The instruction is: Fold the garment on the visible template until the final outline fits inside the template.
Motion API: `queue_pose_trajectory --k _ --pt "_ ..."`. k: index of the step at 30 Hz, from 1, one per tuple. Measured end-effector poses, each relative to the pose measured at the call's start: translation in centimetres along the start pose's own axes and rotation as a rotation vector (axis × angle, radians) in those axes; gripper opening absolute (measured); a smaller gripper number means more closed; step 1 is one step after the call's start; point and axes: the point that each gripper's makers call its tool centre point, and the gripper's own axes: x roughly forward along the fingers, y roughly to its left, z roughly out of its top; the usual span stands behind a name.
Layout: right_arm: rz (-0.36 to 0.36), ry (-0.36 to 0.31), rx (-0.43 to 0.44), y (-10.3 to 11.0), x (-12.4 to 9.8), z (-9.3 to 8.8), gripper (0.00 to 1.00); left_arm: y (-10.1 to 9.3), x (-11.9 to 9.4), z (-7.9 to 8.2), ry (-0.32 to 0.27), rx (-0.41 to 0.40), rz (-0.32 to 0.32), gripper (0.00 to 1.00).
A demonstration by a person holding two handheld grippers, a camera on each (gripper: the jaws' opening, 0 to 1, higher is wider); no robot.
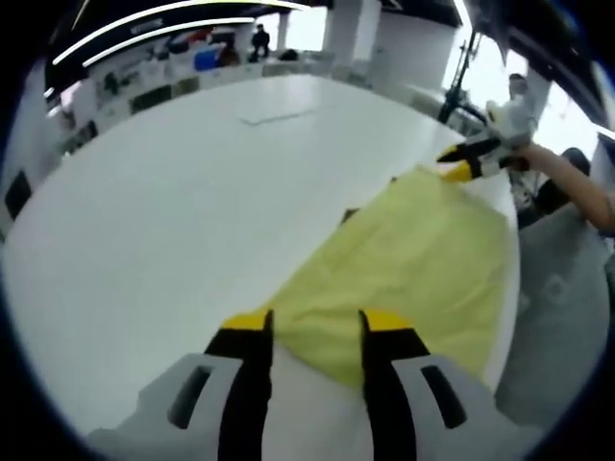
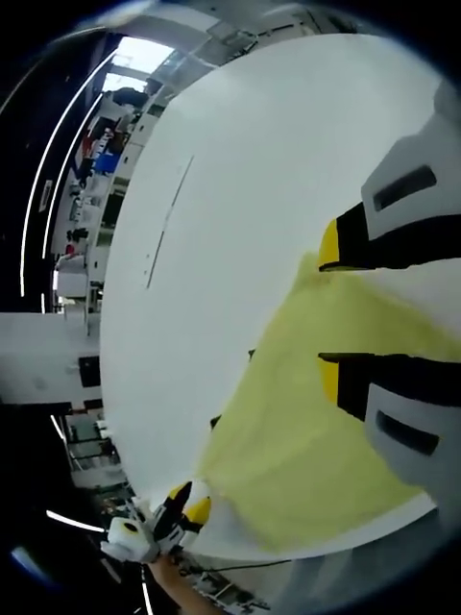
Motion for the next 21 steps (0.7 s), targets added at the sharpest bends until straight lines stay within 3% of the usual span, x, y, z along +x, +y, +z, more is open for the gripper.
queue_pose_trajectory --k 15,21 --pt "0.054 -0.037 -0.014 2.5 -2.6 1.2 0.45 -2.7 -2.6 0.2 0.011 0.081 -0.011 0.5" --pt "0.093 -0.031 -0.066 4.4 -3.9 1.6 0.56 -3.8 -3.9 0.4 0.002 0.097 -0.026 0.56"
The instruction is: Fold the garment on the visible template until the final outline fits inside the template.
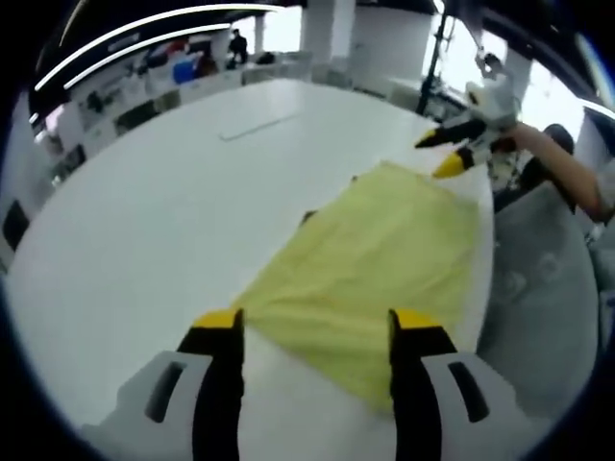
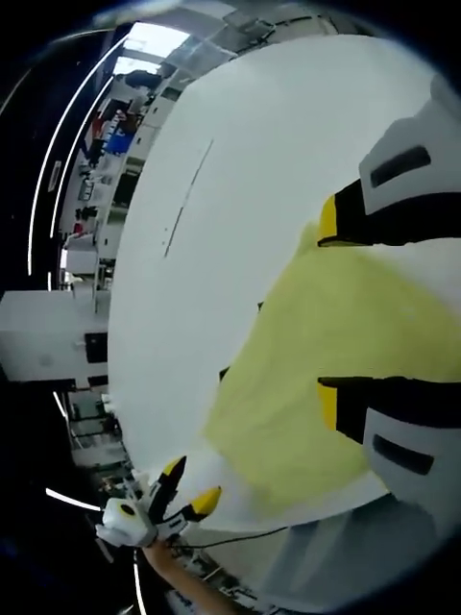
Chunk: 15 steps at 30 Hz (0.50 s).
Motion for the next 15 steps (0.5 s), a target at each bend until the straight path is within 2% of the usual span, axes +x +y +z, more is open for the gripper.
queue_pose_trajectory --k 4,9,15 --pt "0.011 -0.011 -0.024 0.8 -0.8 0.6 0.57 -0.4 -0.8 0.2 -0.008 0.005 0.001 0.58" --pt "0.015 -0.014 -0.064 1.4 -1.8 1.1 0.63 -0.9 -1.7 0.5 -0.02 0.016 0.013 0.63" --pt "0.04 -0.017 -0.09 2.3 -2.9 1.0 0.67 -1.7 -2.9 0.8 -0.043 0.01 0.007 0.65"
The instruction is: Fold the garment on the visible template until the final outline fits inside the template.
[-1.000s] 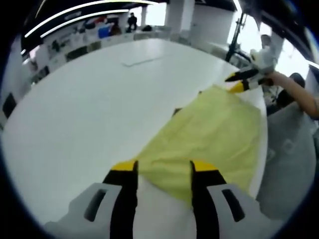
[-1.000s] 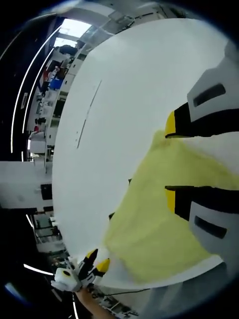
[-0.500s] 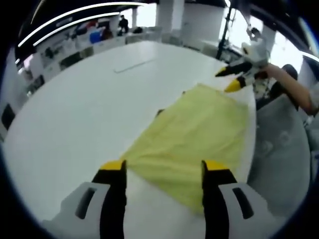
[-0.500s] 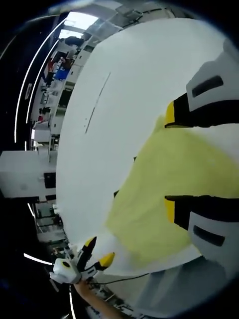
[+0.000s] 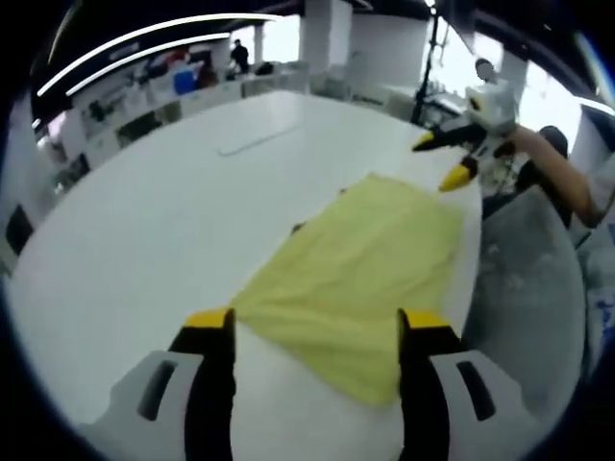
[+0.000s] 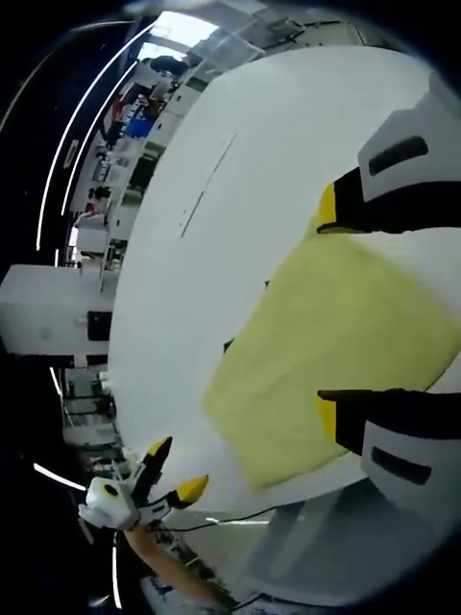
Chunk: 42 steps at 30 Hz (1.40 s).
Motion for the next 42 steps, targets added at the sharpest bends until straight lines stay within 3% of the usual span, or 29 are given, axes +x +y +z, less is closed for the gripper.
queue_pose_trajectory --k 4,14,23,31,34,38,42 --pt "0.021 -0.002 -0.017 0.9 -1.1 0.1 0.71 -1.0 -0.9 -0.4 0.015 0.016 -0.004 0.68" --pt "0.033 -0.016 -0.077 2.7 -3.9 1.3 0.85 -2.7 -3.6 1.2 -0.06 0.024 -0.005 0.75" --pt "0.031 -0.006 -0.101 3.9 -5.5 1.2 0.92 -3.4 -4.8 1.0 -0.059 0.049 -0.007 0.79" --pt "0.028 -0.025 -0.109 4.7 -7.0 1.6 0.99 -4.1 -7.0 0.7 -0.073 0.052 0.006 0.81" --pt "0.015 -0.038 -0.116 4.8 -7.5 1.9 1.0 -4.2 -7.7 0.7 -0.085 0.056 0.015 0.84" --pt "0.001 -0.025 -0.122 4.9 -8.2 1.7 1.0 -5.0 -8.4 0.7 -0.108 0.042 -0.021 0.89" --pt "-0.007 -0.026 -0.119 5.0 -9.0 1.7 1.0 -4.8 -8.6 0.4 -0.103 0.036 -0.001 0.89"
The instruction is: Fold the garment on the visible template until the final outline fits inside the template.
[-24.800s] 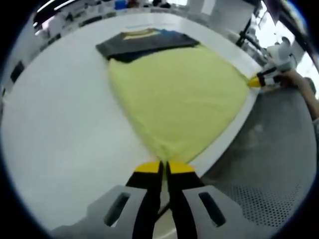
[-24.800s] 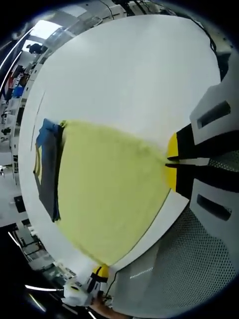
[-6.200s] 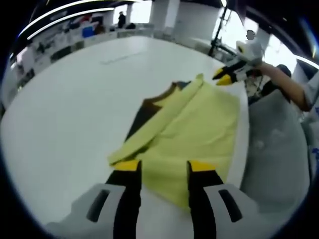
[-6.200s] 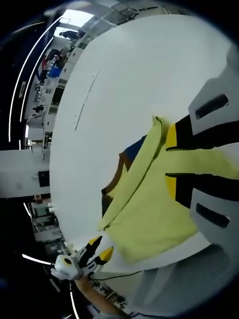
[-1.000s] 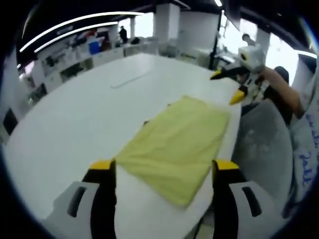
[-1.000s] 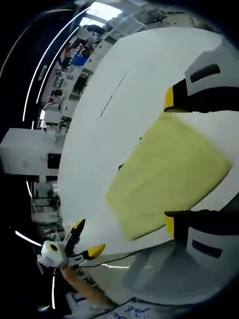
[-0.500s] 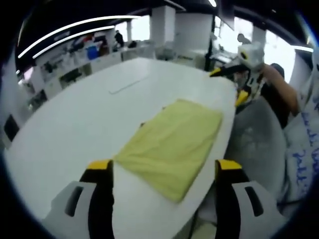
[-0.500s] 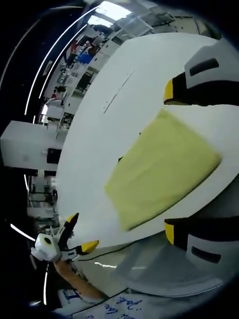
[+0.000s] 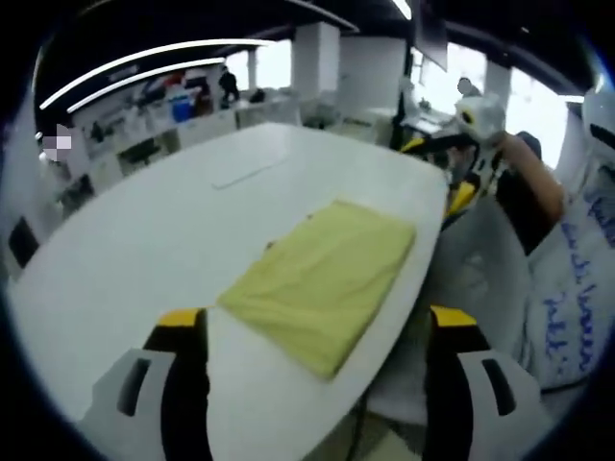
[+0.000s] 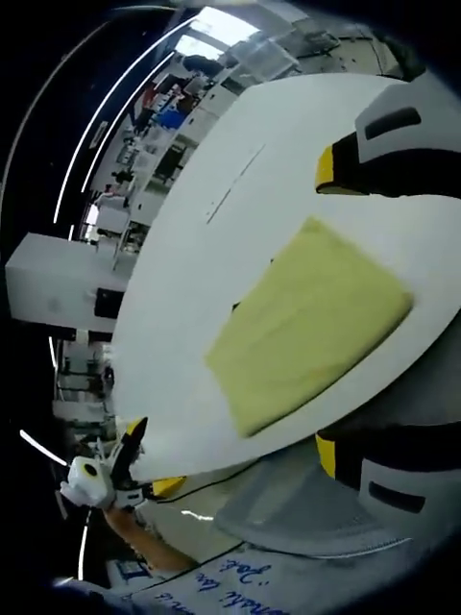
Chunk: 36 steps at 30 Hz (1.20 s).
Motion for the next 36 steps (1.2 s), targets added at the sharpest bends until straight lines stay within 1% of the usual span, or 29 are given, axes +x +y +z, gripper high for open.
queue_pose_trajectory --k 5,9,12,16,21,23,25,26,29,33,35,36 --pt "-0.012 0.004 0.009 0.4 -0.8 -0.4 1.0 -0.4 -0.5 -0.4 0.013 -0.003 0.008 0.9" --pt "-0.018 0.005 0.018 0.9 -1.5 -0.6 1.0 -0.9 -1.1 -0.6 0.003 -0.008 0.019 0.94" --pt "-0.028 0.006 0.024 1.3 -2.0 -0.8 1.0 -1.3 -1.5 -0.8 0.006 -0.004 0.023 0.99" --pt "-0.03 0.0 0.036 2.1 -2.6 -1.1 1.0 -1.9 -1.7 -1.1 0.01 -0.008 0.023 0.99" --pt "-0.054 0.0 0.05 2.3 -3.2 -1.5 1.0 -2.4 -1.7 -1.9 0.015 -0.038 0.028 0.99" --pt "-0.067 0.0 0.06 2.2 -3.5 -1.6 1.0 -2.0 -1.7 -2.3 0.016 -0.067 0.062 0.99" --pt "-0.079 -0.003 0.073 2.2 -3.8 -1.8 1.0 -2.2 -1.7 -2.7 0.018 -0.082 0.064 0.99" --pt "-0.087 -0.003 0.079 2.2 -3.9 -1.9 1.0 -2.3 -1.8 -2.7 0.013 -0.096 0.066 0.99" --pt "-0.093 0.0 0.085 2.3 -4.2 -2.1 1.0 -2.7 -2.1 -2.7 0.007 -0.1 0.06 0.99" --pt "-0.093 -0.004 0.096 2.6 -4.3 -2.2 1.0 -2.5 -2.4 -2.9 0.021 -0.097 0.079 0.99" --pt "-0.094 -0.009 0.102 2.7 -4.3 -2.1 1.0 -2.5 -2.5 -2.7 0.017 -0.096 0.087 0.99" --pt "-0.099 -0.022 0.119 2.7 -4.2 -2.0 1.0 -2.5 -2.6 -2.7 0.016 -0.098 0.087 0.99"
